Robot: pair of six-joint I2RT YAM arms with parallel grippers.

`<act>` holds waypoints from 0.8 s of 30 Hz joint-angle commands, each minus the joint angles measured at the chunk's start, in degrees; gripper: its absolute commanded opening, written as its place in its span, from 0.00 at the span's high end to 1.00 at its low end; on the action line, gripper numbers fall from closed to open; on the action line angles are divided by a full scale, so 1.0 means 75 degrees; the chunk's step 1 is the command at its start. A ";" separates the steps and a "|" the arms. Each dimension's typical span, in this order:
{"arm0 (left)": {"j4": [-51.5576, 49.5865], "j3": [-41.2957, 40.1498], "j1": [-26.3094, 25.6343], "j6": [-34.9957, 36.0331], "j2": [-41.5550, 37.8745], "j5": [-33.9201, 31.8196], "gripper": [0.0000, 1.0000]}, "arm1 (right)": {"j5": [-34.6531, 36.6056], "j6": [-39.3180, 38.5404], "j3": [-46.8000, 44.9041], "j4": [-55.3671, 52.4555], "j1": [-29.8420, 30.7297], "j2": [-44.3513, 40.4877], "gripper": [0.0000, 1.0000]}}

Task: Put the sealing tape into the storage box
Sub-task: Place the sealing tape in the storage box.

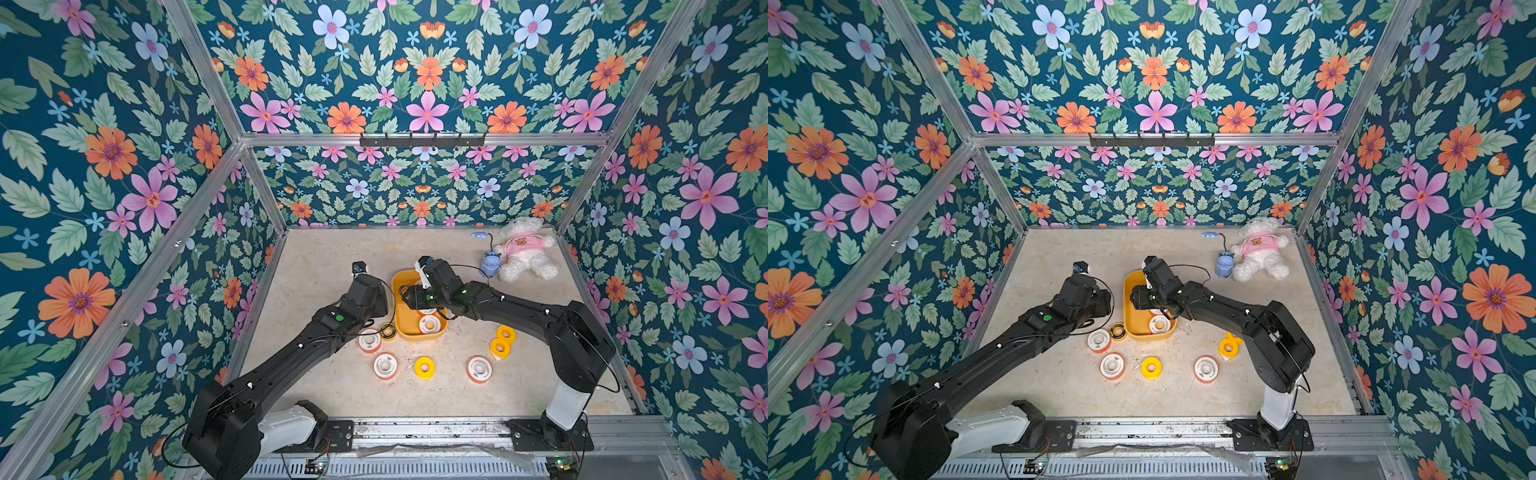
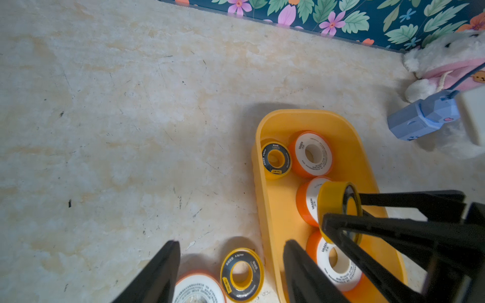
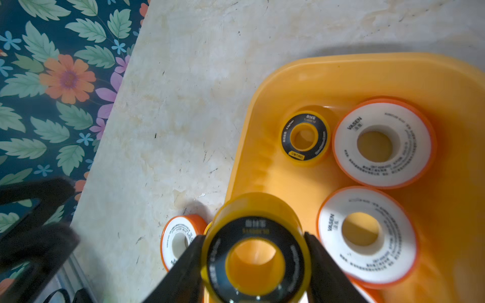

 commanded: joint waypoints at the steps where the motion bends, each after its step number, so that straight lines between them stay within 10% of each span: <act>1: 0.0014 -0.0040 0.0093 -0.0022 -0.0084 0.0065 0.32 | 0.0242 -0.0139 0.0240 -0.0191 0.0004 0.0254 0.49; 24: -0.0020 -0.0195 0.0331 0.0047 -0.0220 0.0209 0.31 | 0.1248 -0.0543 0.1622 -0.1377 0.0216 0.1618 0.49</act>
